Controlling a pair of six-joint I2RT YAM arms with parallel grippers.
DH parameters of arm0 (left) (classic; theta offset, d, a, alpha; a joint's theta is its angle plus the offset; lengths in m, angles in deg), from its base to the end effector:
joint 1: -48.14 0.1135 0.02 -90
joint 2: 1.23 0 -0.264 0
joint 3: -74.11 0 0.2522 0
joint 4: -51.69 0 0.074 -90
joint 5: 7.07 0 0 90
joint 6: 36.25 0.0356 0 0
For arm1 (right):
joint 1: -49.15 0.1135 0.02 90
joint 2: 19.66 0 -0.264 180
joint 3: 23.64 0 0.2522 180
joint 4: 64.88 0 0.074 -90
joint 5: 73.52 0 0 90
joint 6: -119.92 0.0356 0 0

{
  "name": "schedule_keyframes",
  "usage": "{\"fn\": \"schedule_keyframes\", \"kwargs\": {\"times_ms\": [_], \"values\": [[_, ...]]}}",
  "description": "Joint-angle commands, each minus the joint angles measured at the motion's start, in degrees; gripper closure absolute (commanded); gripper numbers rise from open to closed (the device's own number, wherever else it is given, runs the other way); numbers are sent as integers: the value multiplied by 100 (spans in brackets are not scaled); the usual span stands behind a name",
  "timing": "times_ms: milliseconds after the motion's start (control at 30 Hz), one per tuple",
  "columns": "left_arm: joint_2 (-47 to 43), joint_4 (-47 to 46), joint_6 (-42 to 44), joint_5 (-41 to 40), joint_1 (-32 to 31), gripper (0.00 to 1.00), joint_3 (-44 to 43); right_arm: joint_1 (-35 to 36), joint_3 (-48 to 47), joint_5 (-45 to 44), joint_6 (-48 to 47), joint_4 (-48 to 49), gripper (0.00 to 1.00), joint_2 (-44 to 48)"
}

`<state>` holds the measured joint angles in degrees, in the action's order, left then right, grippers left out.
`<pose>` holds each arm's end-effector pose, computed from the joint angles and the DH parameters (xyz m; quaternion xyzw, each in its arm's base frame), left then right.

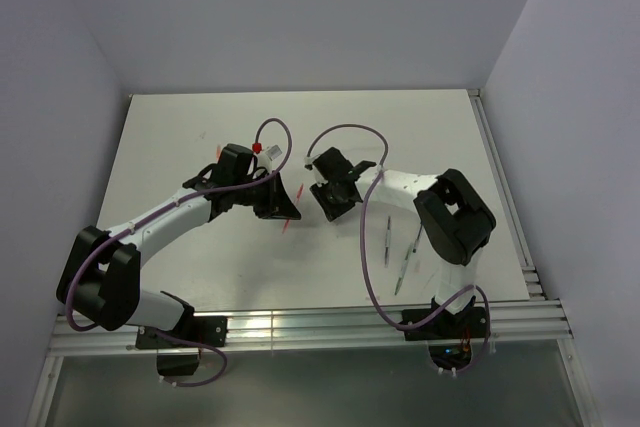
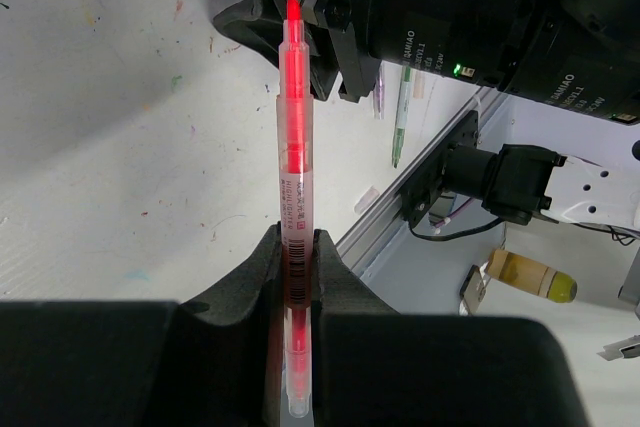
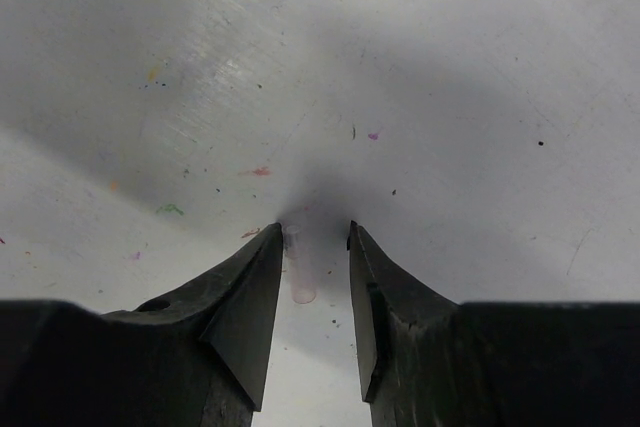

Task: Insert the pens into the pen caps
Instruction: Insert the pen cap onto the pen.

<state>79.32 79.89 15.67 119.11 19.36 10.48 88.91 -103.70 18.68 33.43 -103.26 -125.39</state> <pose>0.2444 -0.1582 0.2277 0.0469 0.8853 -0.4394 0.1447 0.2811 0.2357 0.1598 -0.3072 0.9246 0.1002 0.2018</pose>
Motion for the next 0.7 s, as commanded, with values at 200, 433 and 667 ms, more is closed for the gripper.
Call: {"fn": "schedule_keyframes", "kwargs": {"times_ms": [200,433,667], "values": [[31,-187,144,135,30,100,-14,92,206,18,344,-165,62,246],[13,-196,135,152,30,100,-6,163,126,-105,379,-368,63,246],[4,-196,135,143,30,100,12,207,65,-149,405,-535,64,202]]}}
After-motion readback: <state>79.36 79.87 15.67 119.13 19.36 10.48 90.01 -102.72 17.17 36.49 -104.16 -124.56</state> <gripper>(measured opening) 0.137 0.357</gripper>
